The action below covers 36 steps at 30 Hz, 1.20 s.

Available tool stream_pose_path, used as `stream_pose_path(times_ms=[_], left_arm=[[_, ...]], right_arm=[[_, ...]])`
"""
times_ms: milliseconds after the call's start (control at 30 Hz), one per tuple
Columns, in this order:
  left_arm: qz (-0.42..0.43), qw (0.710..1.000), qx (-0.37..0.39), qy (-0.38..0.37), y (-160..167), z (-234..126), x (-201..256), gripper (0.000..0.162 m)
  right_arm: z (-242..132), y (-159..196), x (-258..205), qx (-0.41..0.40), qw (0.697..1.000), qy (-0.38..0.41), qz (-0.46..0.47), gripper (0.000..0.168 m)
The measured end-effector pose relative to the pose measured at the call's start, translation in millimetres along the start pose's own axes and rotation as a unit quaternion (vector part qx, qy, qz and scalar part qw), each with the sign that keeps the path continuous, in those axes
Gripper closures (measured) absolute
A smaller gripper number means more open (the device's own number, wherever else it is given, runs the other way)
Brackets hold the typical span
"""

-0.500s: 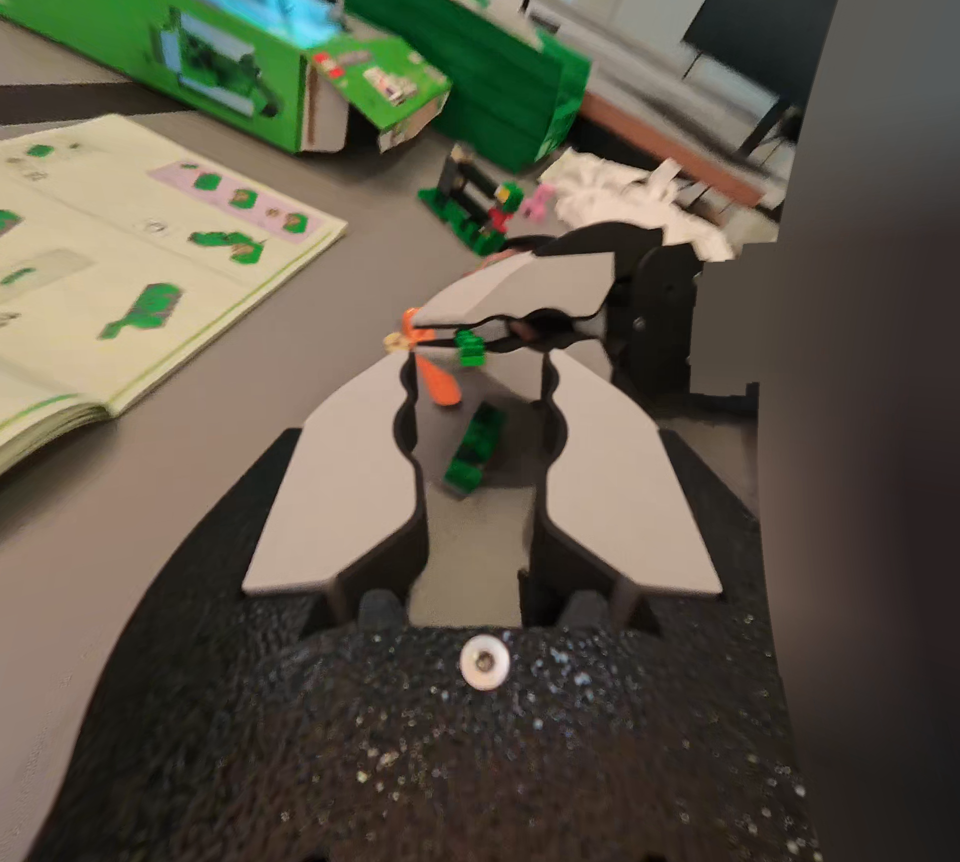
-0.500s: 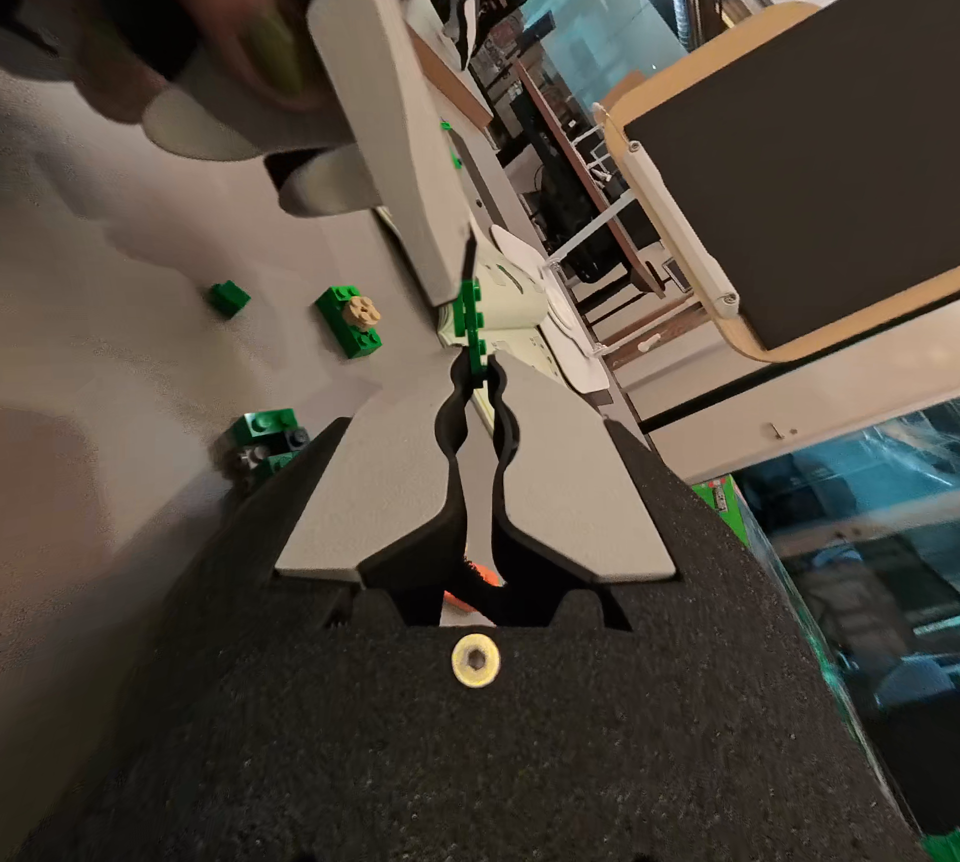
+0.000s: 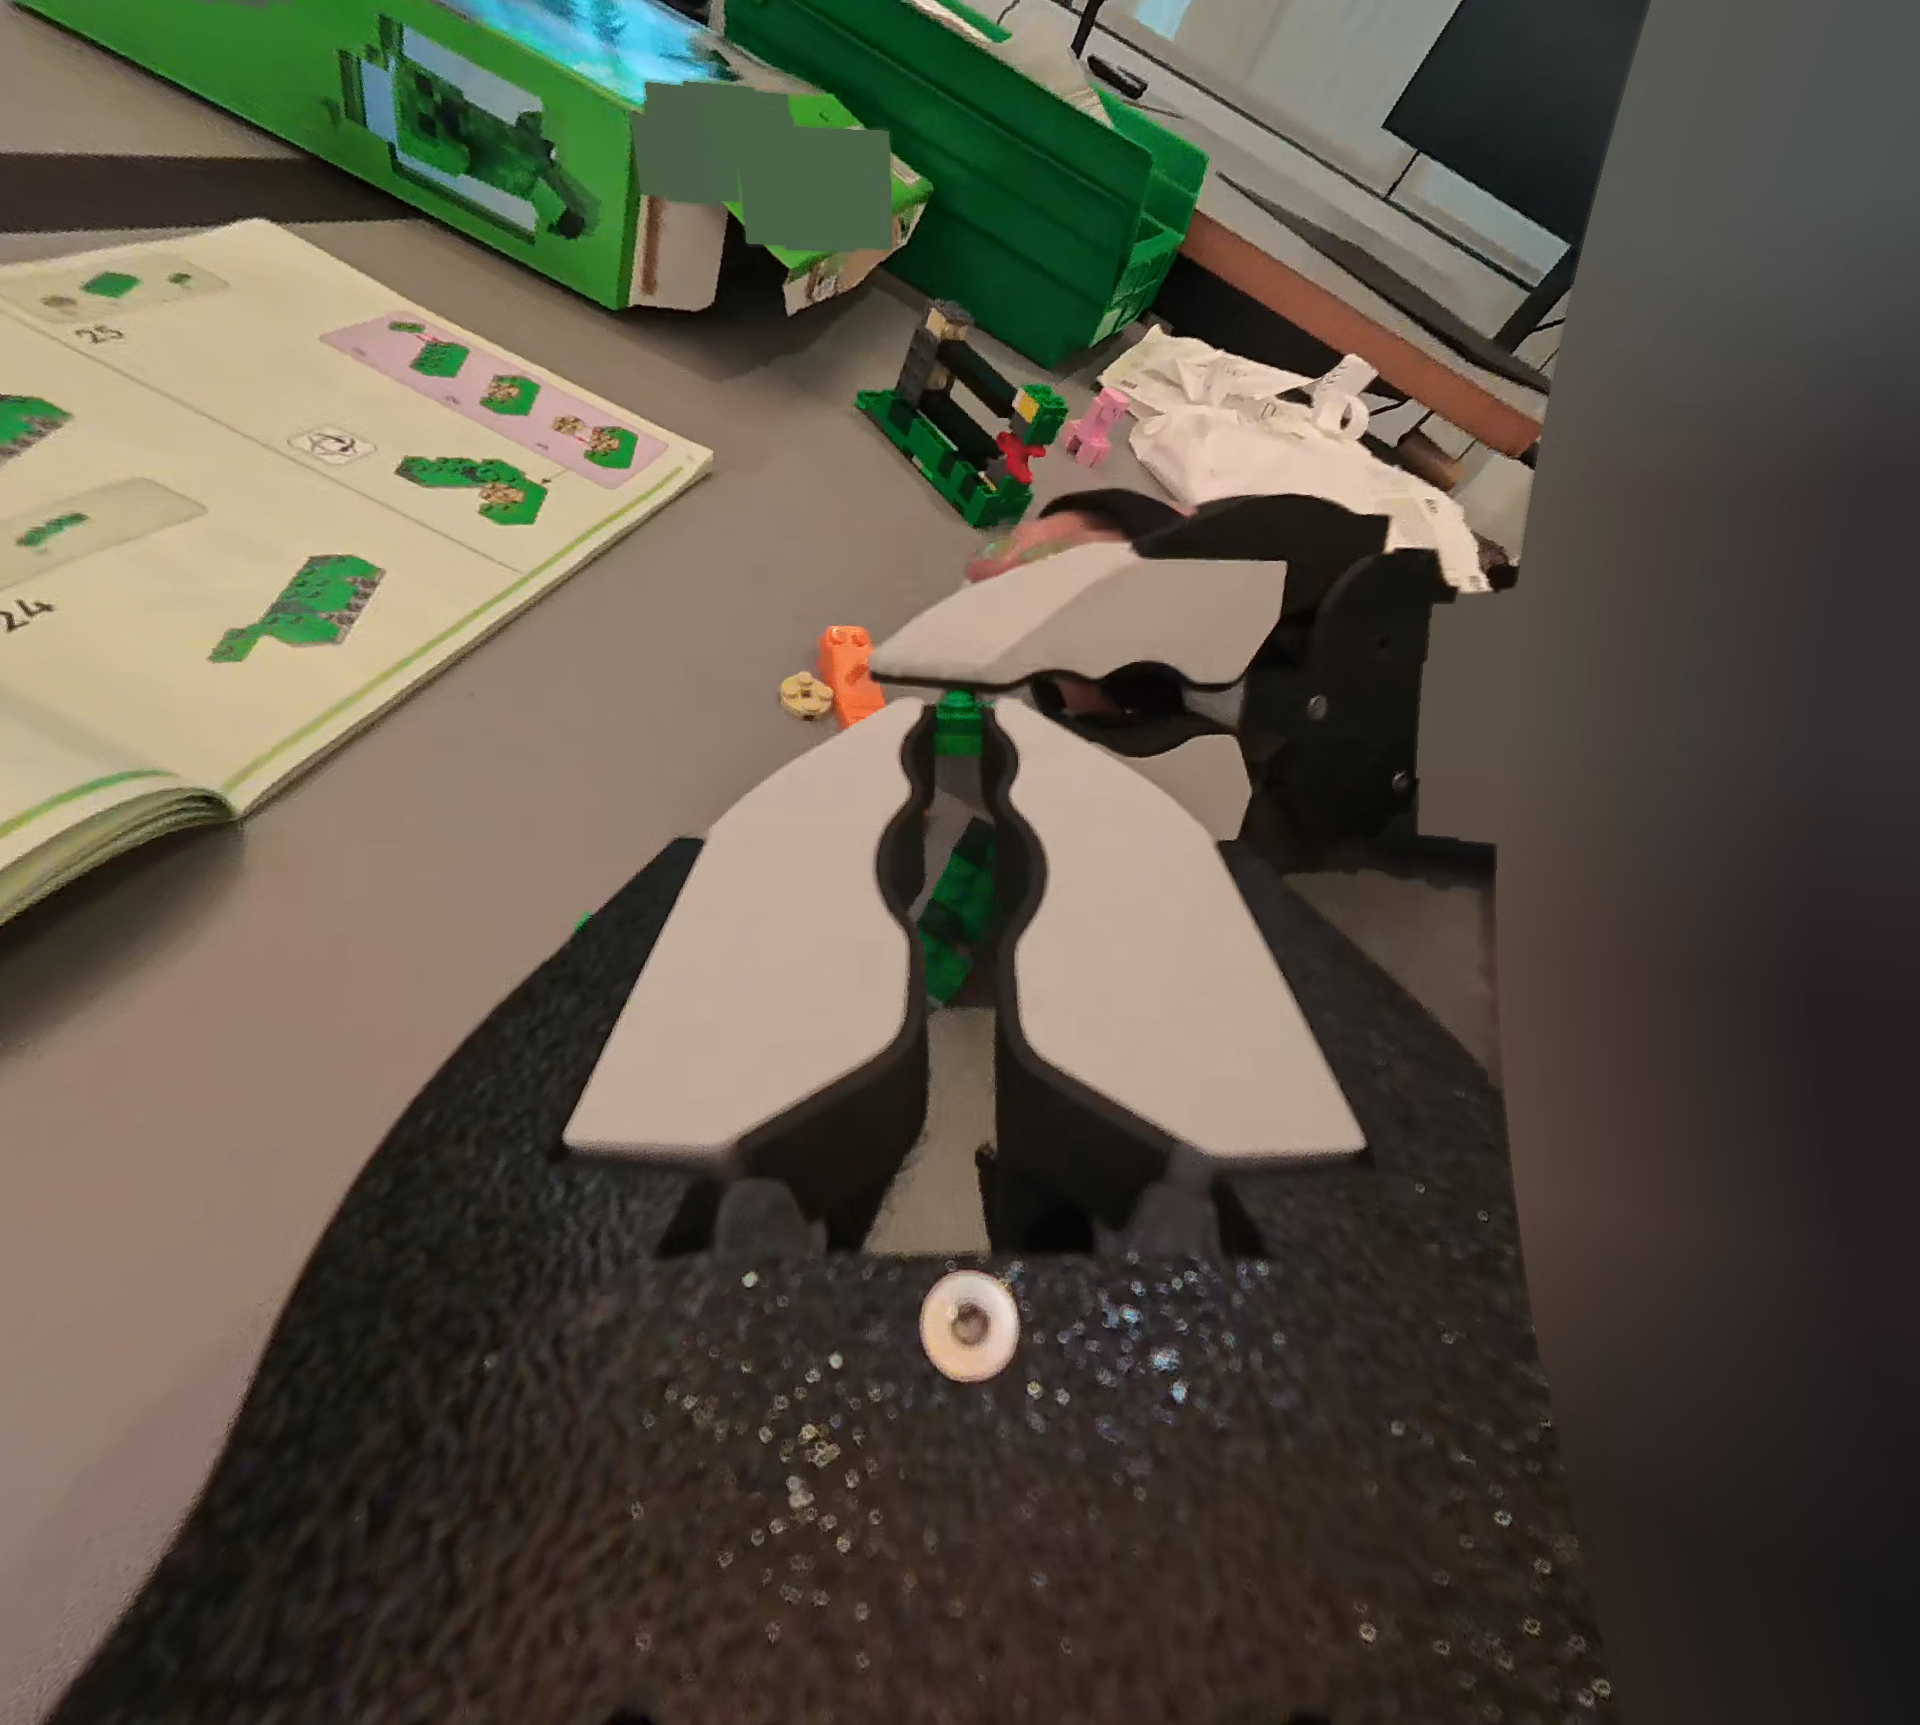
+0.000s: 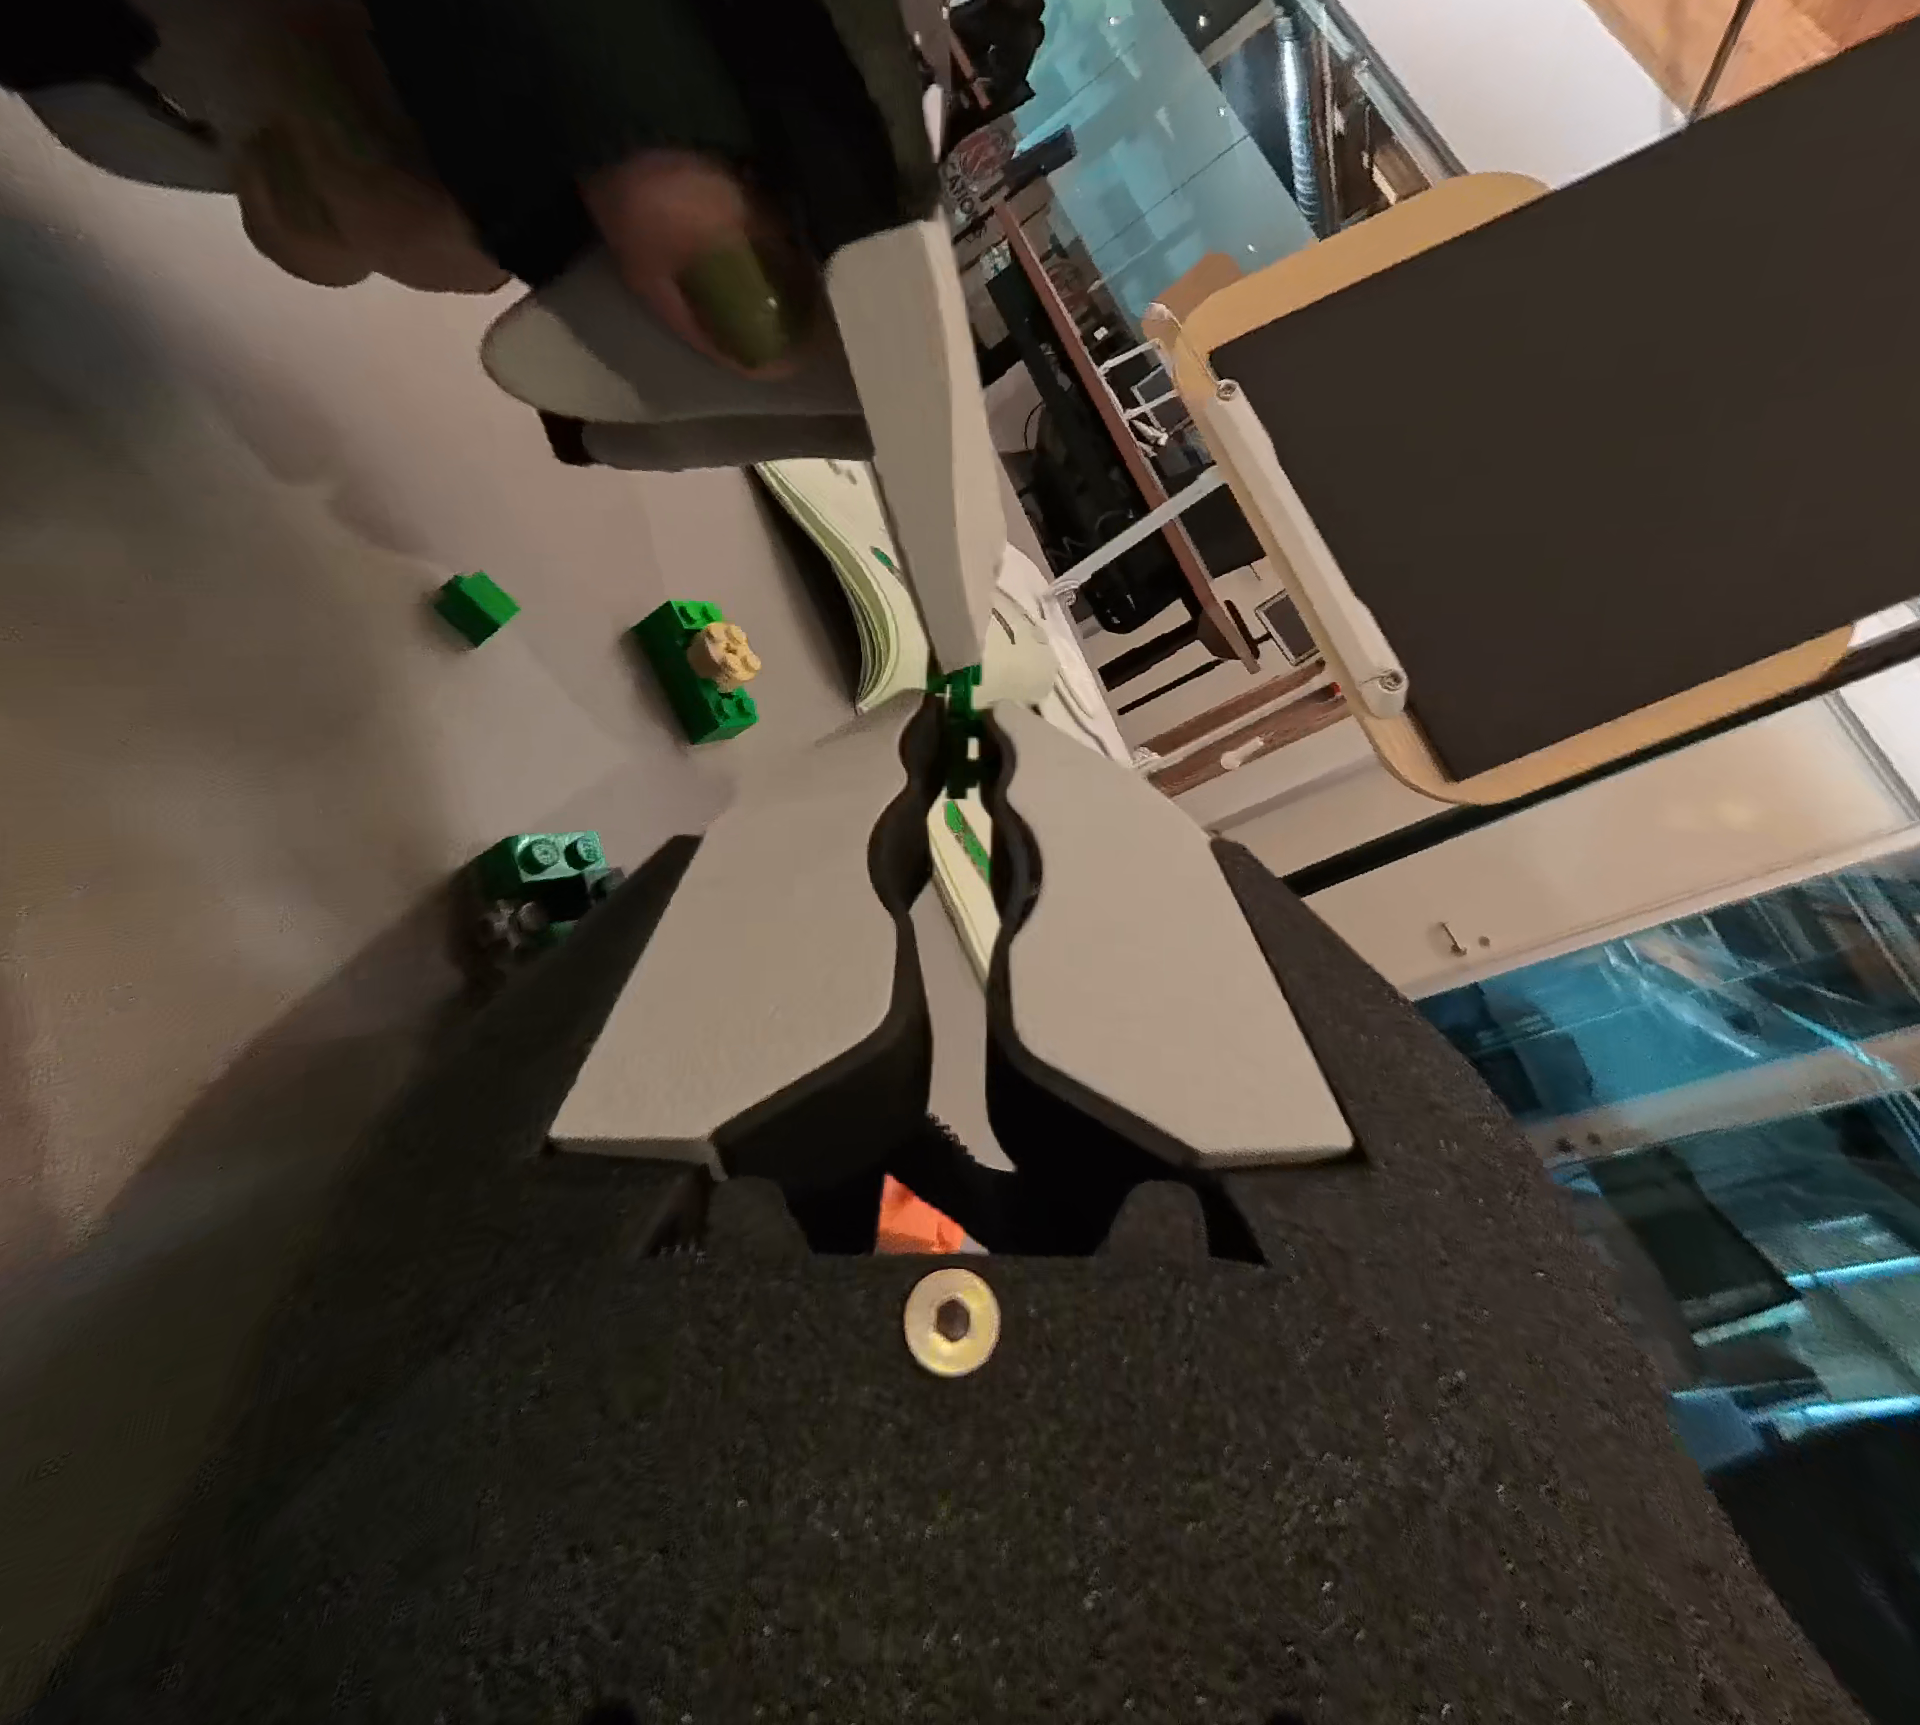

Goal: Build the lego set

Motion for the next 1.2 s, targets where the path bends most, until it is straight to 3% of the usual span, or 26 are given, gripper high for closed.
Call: stream_pose_path(times_ms=[133,233,400,633,733,967,1200], left_arm=[[0.026,1.0,0.011,0.003,-2,-1,1,0.153],[0.115,0.991,-0.007,-0.064,-4,-4,0,0.134],[0.29,0.943,-0.049,-0.158,-6,-1,12,0.133],[0.374,0.896,-0.117,-0.21,3,6,11,0.142],[0.375,0.897,-0.112,-0.203,3,6,12,0.146],[0.224,0.97,0.013,-0.094,-7,1,18,0.145],[0.166,0.981,0.081,-0.061,-13,1,22,0.152]], right_arm=[[0,-2,4,-0.016,0.998,-0.013,0.053,0.164],[2,3,8,-0.059,0.99,-0.023,0.124,0.163],[5,7,9,-0.101,0.965,-0.061,0.234,0.163],[6,6,3,-0.108,0.942,-0.109,0.298,0.164],[6,6,2,-0.108,0.941,-0.111,0.299,0.164],[3,4,14,-0.057,0.976,-0.013,0.208,0.164],[-5,-10,20,0.002,0.984,0.027,0.173,0.164]])
Point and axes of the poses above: each gripper's, where its closed fingertips meet, z out along the fingers, y out of its underside, x = y × z across the jaws, the point moved 6 cm from there along -z, back along the fingers, and after that the axes turned 9 degrees about y, right-handed, at the moved point
